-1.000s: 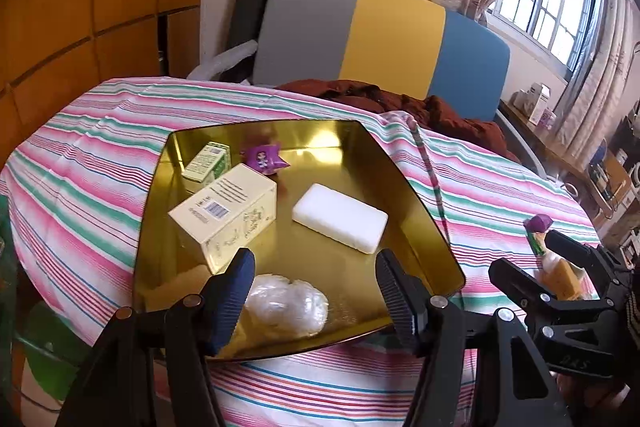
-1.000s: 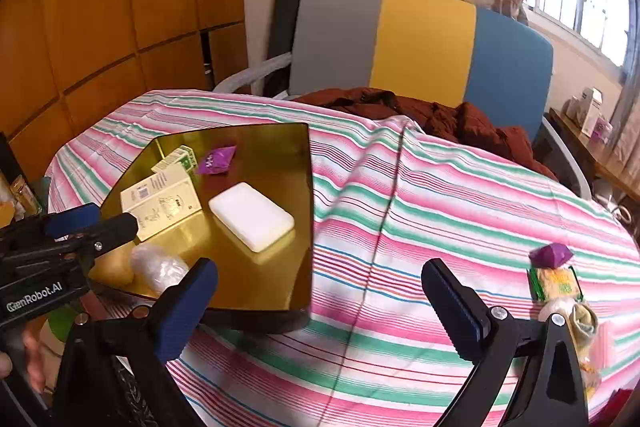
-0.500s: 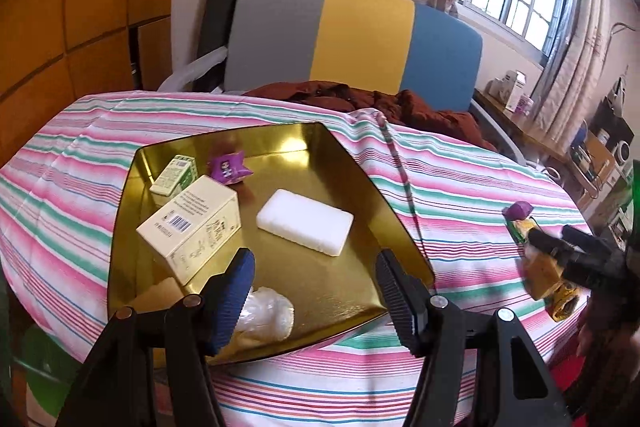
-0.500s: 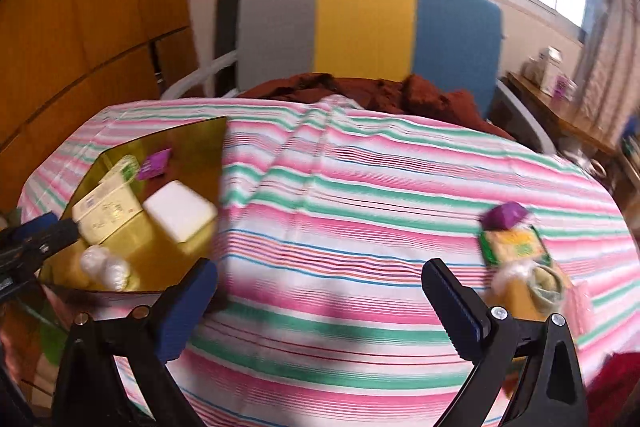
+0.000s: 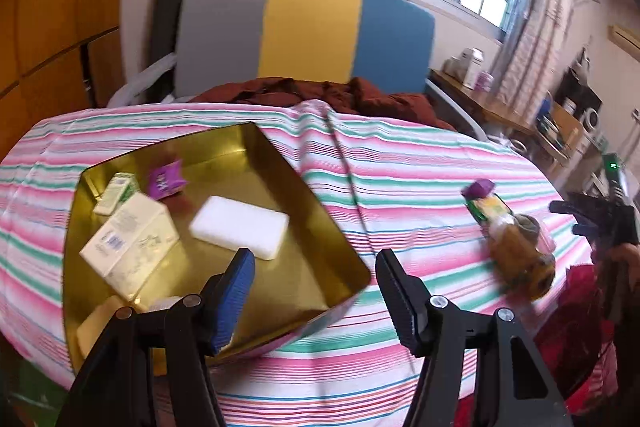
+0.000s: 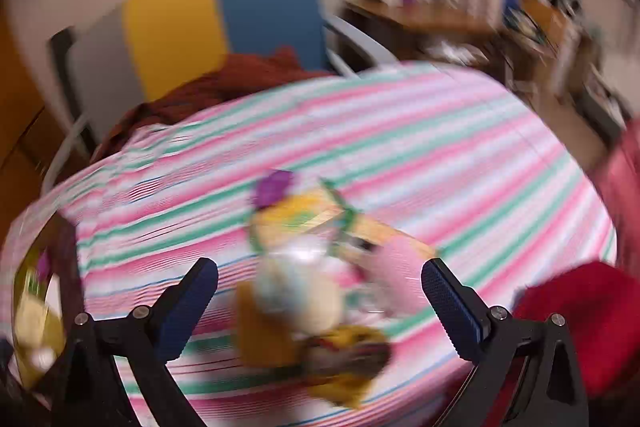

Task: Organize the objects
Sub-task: 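Move the right gripper toward the pink hair curler on the cloth, then grasp the pink hair curler with the right gripper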

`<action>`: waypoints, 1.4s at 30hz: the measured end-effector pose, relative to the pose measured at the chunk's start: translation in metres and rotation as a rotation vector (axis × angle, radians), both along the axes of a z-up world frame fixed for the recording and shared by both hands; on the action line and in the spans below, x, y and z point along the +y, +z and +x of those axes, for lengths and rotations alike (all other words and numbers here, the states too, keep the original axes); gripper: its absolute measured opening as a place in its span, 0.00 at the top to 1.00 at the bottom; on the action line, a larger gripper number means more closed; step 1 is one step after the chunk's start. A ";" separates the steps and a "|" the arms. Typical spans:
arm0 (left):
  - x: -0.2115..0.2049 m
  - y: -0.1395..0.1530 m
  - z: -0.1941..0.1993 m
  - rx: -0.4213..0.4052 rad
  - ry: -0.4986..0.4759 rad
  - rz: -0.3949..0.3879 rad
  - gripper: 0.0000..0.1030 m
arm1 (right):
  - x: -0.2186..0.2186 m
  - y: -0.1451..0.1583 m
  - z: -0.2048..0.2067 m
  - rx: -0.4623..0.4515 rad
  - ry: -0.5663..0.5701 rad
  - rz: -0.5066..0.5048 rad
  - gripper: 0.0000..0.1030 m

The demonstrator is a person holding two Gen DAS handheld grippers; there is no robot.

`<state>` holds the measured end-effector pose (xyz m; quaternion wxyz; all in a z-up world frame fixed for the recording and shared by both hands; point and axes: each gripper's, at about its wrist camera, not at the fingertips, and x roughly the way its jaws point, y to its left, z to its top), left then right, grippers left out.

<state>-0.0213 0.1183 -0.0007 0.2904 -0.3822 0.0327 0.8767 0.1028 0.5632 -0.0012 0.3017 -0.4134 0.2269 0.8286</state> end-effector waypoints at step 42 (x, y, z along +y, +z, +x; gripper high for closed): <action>0.228 -0.031 0.050 -0.172 -0.560 -0.030 0.38 | 0.054 -0.020 0.018 0.306 -0.055 -0.219 0.55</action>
